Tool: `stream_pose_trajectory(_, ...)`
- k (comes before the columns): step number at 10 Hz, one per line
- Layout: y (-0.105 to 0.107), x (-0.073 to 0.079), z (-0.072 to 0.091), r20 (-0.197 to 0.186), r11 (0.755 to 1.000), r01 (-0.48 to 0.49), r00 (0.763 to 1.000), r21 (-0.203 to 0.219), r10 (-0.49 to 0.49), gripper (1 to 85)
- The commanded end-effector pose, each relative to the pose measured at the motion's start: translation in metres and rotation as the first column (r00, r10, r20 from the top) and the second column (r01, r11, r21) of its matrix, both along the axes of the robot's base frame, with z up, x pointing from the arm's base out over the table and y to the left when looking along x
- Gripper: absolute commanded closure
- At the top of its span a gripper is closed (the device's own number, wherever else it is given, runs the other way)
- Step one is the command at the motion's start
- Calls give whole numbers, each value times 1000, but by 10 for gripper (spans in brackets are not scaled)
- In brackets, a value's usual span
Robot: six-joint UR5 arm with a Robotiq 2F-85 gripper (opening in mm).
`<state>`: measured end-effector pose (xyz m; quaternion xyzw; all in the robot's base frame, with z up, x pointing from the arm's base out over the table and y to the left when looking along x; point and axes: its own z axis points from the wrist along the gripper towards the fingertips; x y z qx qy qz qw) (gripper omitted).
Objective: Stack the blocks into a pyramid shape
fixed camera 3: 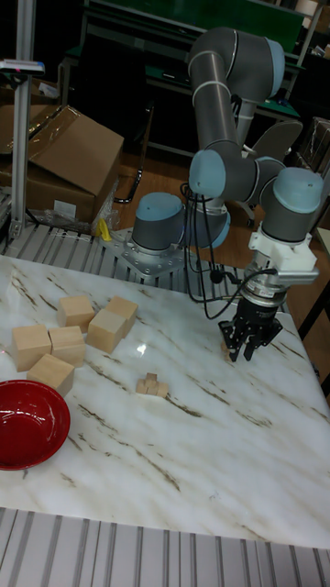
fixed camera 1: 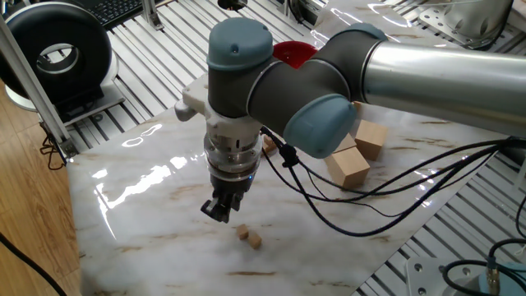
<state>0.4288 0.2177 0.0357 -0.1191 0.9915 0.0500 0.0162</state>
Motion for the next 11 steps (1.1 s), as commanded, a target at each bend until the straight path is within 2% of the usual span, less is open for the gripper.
stream_pose_trajectory(1, 14, -2, -3, -27, 992, 118, 993, 54, -117, 517)
stream_pose_trajectory(2, 21, -1, -4, -39, 979, 180, 983, 94, -177, 517)
stream_pose_trajectory(3, 17, -2, -7, -44, 978, 190, 981, 85, -187, 520)
stream_pose_trajectory(4, 1, -8, -11, -53, 983, 181, 982, 20, -179, 530)
stream_pose_trajectory(6, -21, -14, -16, -63, 984, 160, 984, -84, -165, 533)
stream_pose_trajectory(7, -17, -18, -19, -75, 980, 178, 980, -89, -185, 533)
stream_pose_trajectory(8, -15, -26, -20, -104, 977, 193, 974, -94, -202, 540)
stream_pose_trajectory(9, -1, -30, -20, -133, 969, 241, 960, -47, -246, 547)
stream_pose_trajectory(10, 0, -33, -20, -146, 970, 237, 960, -45, -241, 557)
stream_pose_trajectory(11, -3, -34, -20, -141, 974, 219, 964, -58, -226, 577)
